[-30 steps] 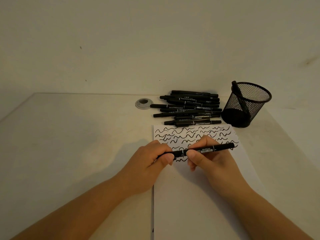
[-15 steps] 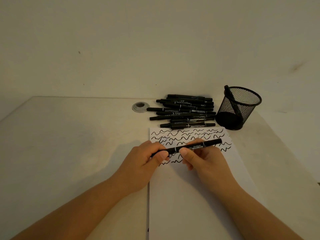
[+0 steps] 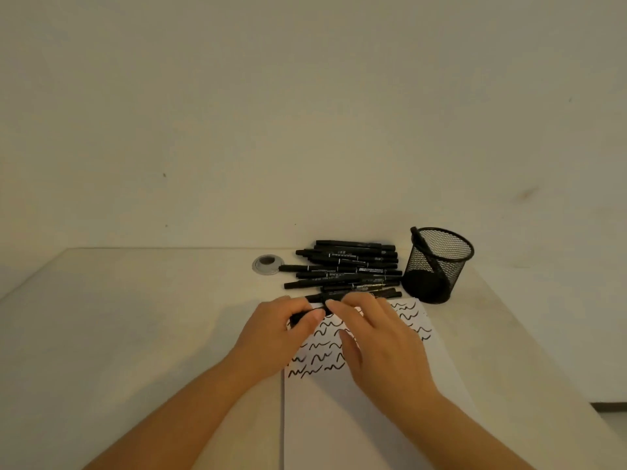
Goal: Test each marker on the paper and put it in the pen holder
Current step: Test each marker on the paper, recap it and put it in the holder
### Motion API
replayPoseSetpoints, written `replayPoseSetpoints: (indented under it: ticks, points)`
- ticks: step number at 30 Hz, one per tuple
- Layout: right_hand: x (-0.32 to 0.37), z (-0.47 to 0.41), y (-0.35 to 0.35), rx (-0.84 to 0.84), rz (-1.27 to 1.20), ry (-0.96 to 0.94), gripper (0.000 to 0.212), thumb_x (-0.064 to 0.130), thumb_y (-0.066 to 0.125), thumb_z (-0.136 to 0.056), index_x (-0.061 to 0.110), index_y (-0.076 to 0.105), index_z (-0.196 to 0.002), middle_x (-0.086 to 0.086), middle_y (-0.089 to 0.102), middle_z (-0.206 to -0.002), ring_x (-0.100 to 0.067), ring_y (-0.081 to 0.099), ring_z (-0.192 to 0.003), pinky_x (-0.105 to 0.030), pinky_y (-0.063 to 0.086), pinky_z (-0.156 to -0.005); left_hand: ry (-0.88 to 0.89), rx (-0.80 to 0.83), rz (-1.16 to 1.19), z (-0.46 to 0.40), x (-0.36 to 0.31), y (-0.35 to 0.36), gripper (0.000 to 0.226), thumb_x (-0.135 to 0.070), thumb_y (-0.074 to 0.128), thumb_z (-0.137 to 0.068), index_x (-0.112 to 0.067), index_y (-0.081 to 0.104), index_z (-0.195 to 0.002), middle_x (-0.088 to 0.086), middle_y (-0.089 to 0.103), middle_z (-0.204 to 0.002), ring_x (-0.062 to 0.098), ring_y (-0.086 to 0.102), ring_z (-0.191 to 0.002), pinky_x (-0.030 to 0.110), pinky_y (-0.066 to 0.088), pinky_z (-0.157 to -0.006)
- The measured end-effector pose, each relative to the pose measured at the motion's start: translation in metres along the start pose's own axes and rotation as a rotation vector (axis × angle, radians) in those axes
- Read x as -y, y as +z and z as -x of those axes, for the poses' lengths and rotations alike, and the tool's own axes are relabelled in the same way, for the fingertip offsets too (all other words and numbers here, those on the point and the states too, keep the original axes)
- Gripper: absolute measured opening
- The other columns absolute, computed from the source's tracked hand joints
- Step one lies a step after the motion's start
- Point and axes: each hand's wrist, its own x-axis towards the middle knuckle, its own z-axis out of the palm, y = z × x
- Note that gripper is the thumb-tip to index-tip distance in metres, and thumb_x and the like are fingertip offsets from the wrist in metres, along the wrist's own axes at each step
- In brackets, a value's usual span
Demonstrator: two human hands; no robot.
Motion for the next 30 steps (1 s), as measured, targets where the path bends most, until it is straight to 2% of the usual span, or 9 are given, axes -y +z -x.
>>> replayPoseSetpoints:
  ticks: [5,8,11,13,15,17,20,26,30]
  points:
    - [-0.021,-0.029,0.004,-0.08,0.056,-0.114,0.022,0.01,0.077,-0.071,0.011,0.07,-0.092,-0.003,0.067,-0.084,-0.018,0.062,-0.066,-0.025,0.05,-0.046,0.067,-0.035,0.076,-0.026,-0.012,0.005,0.031,-0.033,0.051,-0.09,-0.036,0.053,-0.059,-0.013,0.05,-0.053,0.002,0.044,-0.054,0.015,0.032,-0.053]
    - [-0.036,-0.041,0.004,-0.104,0.052,-0.147,0.017,0.013,0.076,-0.072,0.011,0.069,-0.088,-0.002,0.066,-0.078,-0.017,0.062,-0.064,-0.025,0.05,-0.046,0.116,-0.119,0.081,-0.03,-0.01,0.014,0.029,-0.049,0.045,-0.088,-0.028,0.057,-0.072,-0.007,0.055,-0.064,0.007,0.049,-0.062,0.021,0.038,-0.056]
    - [-0.053,-0.053,-0.002,-0.204,-0.019,0.0,0.018,0.015,0.073,-0.075,0.012,0.068,-0.092,0.0,0.065,-0.08,-0.012,0.059,-0.064,-0.021,0.048,-0.049,0.113,-0.292,0.064,-0.03,0.008,0.009,0.041,-0.059,0.032,-0.085,-0.028,0.057,-0.078,-0.009,0.059,-0.072,0.006,0.055,-0.069,0.024,0.046,-0.062]
    - [-0.066,-0.061,-0.008,-0.305,-0.158,0.168,0.017,0.016,0.07,-0.079,0.017,0.065,-0.095,0.006,0.061,-0.082,-0.004,0.054,-0.06,-0.018,0.044,-0.052,0.051,-0.381,-0.073,-0.035,0.026,0.004,0.032,-0.049,0.035,-0.088,-0.027,0.057,-0.084,-0.009,0.06,-0.08,0.008,0.057,-0.078,0.027,0.048,-0.067]
    - [-0.08,-0.068,-0.014,-0.41,-0.304,0.347,0.016,0.019,0.065,-0.083,0.029,0.057,-0.094,0.015,0.057,-0.078,0.003,0.054,-0.06,-0.011,0.041,-0.054,-0.072,-0.374,-0.24,-0.042,0.045,0.003,0.014,-0.034,0.047,-0.089,-0.025,0.057,-0.093,-0.007,0.059,-0.095,0.012,0.053,-0.091,0.029,0.045,-0.074]
    - [-0.095,-0.071,-0.017,-0.497,-0.367,0.466,0.016,0.022,0.061,-0.085,0.033,0.052,-0.093,0.022,0.055,-0.074,0.009,0.056,-0.067,-0.006,0.041,-0.055,-0.199,-0.313,-0.32,-0.048,0.057,0.007,0.016,-0.027,0.054,-0.088,-0.023,0.056,-0.103,-0.004,0.055,-0.11,0.016,0.047,-0.102,0.031,0.043,-0.081]
    - [-0.113,-0.069,-0.018,-0.575,-0.423,0.572,0.014,0.021,0.058,-0.086,0.031,0.052,-0.093,0.025,0.056,-0.075,0.012,0.056,-0.07,-0.003,0.04,-0.059,-0.22,-0.255,-0.392,-0.052,0.063,0.01,0.019,-0.03,0.054,-0.088,-0.026,0.054,-0.106,-0.005,0.054,-0.114,0.016,0.046,-0.105,0.03,0.041,-0.081]
    - [-0.129,-0.065,-0.01,-0.458,-0.407,0.637,0.007,0.026,0.056,-0.087,0.032,0.055,-0.091,0.022,0.057,-0.075,0.01,0.055,-0.069,-0.013,0.038,-0.061,-0.229,-0.186,-0.459,-0.06,0.07,0.012,0.016,-0.038,0.052,-0.087,-0.03,0.055,-0.102,-0.008,0.056,-0.108,0.012,0.048,-0.1,0.027,0.038,-0.079]
    - [-0.131,-0.063,-0.001,-0.291,-0.301,0.602,0.007,0.023,0.057,-0.087,0.025,0.055,-0.093,0.015,0.059,-0.077,-0.01,0.058,-0.074,-0.029,0.041,-0.068,-0.217,-0.158,-0.451,-0.061,0.069,0.011,0.013,-0.039,0.055,-0.085,-0.033,0.057,-0.096,-0.01,0.055,-0.099,0.012,0.048,-0.096,0.029,0.04,-0.078]
